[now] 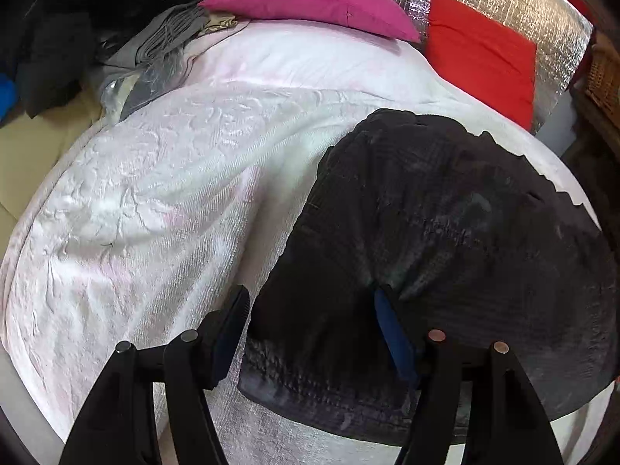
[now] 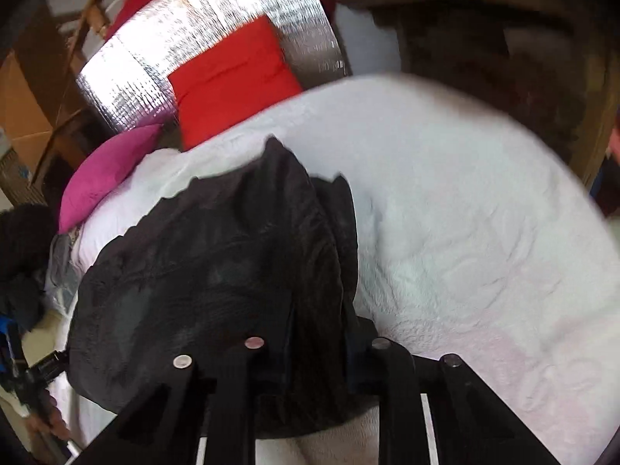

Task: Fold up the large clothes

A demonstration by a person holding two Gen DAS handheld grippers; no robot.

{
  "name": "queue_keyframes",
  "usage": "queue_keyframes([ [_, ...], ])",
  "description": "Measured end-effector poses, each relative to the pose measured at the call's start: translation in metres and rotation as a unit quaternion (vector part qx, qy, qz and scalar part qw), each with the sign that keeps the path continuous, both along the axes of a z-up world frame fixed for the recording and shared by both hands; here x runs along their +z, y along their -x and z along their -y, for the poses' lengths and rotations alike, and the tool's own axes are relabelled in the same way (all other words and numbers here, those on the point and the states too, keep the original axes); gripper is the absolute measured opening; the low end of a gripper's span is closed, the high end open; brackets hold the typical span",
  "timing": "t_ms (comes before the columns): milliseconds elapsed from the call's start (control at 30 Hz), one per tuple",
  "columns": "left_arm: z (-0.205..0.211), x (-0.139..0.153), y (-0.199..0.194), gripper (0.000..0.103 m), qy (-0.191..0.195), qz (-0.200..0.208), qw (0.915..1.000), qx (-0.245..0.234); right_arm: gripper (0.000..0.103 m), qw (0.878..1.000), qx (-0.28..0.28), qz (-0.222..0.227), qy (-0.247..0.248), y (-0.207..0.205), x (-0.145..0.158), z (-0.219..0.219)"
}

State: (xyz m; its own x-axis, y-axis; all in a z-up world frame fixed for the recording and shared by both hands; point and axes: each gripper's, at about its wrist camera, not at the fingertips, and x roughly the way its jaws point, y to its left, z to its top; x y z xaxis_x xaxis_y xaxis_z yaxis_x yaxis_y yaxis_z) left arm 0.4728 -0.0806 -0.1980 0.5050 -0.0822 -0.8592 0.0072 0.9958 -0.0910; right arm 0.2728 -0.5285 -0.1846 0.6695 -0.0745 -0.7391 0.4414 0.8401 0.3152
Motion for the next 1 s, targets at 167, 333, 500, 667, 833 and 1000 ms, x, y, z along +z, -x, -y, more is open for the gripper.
queue_keyframes([
  [167, -0.007, -0.004, -0.008, 0.079, 0.015, -0.012, 0.9997, 0.013, 0.021, 0.998, 0.000, -0.061, 0.016, -0.009, -0.030, -0.001],
  [333, -0.006, 0.005, -0.002, 0.079, 0.002, 0.003, 0.9999, 0.015, 0.024, 0.998, -0.013, -0.067, -0.007, -0.005, -0.029, 0.005],
  [500, 0.002, 0.038, 0.028, 0.078, -0.034, 0.083, 0.9959, 0.003, 0.043, 0.997, -0.044, -0.046, -0.039, 0.016, -0.015, 0.014],
  [667, 0.027, 0.062, 0.056, 0.079, -0.068, 0.156, 0.9851, -0.023, 0.074, 0.997, -0.048, 0.051, 0.015, 0.031, 0.030, -0.019],
  [833, 0.052, 0.063, 0.071, 0.079, -0.100, 0.182, 0.9764, -0.061, 0.074, 0.995, 0.005, 0.080, 0.067, 0.012, 0.044, -0.064],
  [1000, 0.065, 0.059, 0.072, 0.079, -0.107, 0.182, 0.9741, -0.081, 0.073, 0.995, 0.039, 0.057, 0.066, -0.016, 0.030, -0.088],
])
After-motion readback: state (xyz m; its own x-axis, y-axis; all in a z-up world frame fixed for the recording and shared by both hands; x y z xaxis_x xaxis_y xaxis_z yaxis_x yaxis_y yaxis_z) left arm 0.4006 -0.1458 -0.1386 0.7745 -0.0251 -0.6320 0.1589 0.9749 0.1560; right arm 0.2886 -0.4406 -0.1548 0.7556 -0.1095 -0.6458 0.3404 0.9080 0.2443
